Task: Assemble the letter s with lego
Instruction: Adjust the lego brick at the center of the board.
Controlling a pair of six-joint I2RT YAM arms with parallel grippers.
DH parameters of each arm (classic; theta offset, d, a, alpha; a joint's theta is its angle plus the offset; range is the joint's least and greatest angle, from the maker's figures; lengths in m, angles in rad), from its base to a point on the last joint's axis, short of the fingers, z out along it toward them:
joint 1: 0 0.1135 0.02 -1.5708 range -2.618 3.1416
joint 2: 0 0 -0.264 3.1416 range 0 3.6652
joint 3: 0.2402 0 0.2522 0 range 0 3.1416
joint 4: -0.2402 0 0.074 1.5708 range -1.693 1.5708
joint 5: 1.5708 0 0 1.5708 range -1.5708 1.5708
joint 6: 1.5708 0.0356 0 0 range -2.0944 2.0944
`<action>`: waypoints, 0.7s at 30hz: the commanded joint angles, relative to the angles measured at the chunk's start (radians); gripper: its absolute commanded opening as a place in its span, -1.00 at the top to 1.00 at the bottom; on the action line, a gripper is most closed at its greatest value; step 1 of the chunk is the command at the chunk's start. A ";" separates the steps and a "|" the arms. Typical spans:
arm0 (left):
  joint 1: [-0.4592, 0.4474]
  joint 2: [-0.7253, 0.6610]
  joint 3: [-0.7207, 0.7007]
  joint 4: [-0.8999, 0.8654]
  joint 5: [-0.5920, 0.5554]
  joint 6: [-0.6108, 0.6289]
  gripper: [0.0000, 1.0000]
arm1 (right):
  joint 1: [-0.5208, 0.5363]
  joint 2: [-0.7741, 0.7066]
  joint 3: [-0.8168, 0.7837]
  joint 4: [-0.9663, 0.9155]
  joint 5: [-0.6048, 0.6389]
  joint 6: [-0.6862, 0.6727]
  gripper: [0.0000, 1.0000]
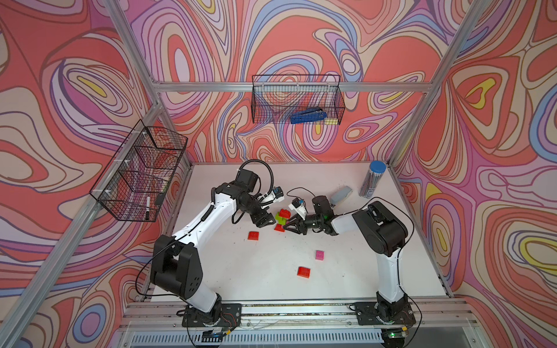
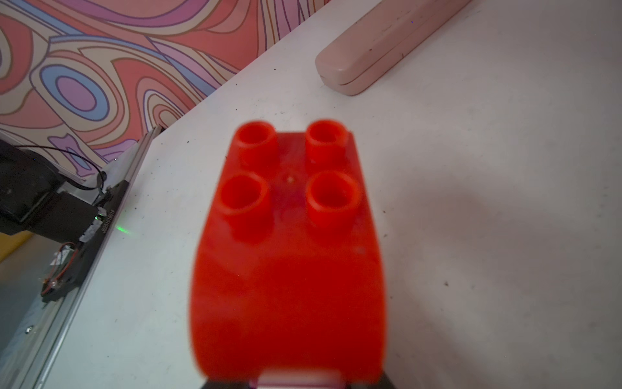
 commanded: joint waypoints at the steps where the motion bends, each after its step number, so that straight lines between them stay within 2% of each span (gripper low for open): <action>1: 0.013 -0.022 0.014 -0.023 -0.004 -0.019 -0.52 | 0.013 -0.019 -0.020 0.057 -0.037 0.228 0.54; 5: 0.023 -0.037 0.019 -0.022 0.006 -0.043 -0.51 | 0.020 0.006 -0.013 0.065 -0.050 0.427 0.56; 9: 0.028 -0.043 0.016 -0.025 0.014 -0.052 -0.51 | 0.024 0.046 0.029 0.034 -0.083 0.549 0.56; 21: 0.039 -0.042 0.013 -0.037 0.011 -0.052 -0.51 | 0.023 0.176 0.201 -0.040 -0.189 0.734 0.54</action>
